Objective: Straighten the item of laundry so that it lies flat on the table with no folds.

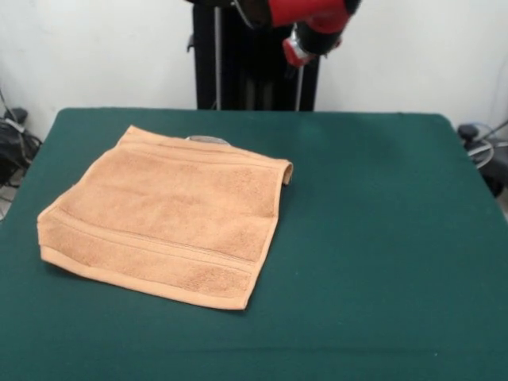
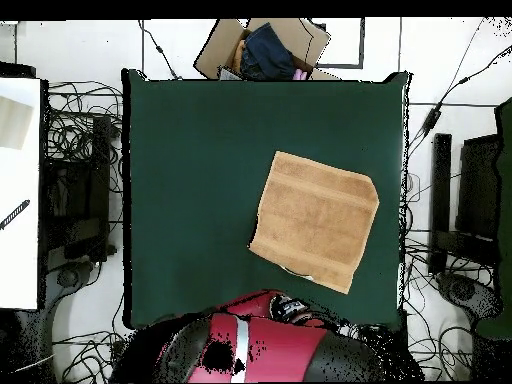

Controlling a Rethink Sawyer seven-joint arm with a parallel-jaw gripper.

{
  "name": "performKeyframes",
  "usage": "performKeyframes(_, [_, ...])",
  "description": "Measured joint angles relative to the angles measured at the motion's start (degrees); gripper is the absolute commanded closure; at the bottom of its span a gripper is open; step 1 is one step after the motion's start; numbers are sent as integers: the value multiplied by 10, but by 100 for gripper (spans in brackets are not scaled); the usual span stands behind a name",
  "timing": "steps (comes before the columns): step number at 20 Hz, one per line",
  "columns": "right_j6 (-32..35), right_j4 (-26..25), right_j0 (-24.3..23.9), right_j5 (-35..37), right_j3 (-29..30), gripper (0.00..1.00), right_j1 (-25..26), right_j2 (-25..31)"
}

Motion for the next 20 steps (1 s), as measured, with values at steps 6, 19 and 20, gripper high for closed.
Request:
performKeyframes(6, [0,13,15,0,-34,0,33,0])
performKeyframes(19, [0,30,29,0,-87,0,72,-6])
performKeyframes(20, [0,31,29,0,-91,0,74,-8])
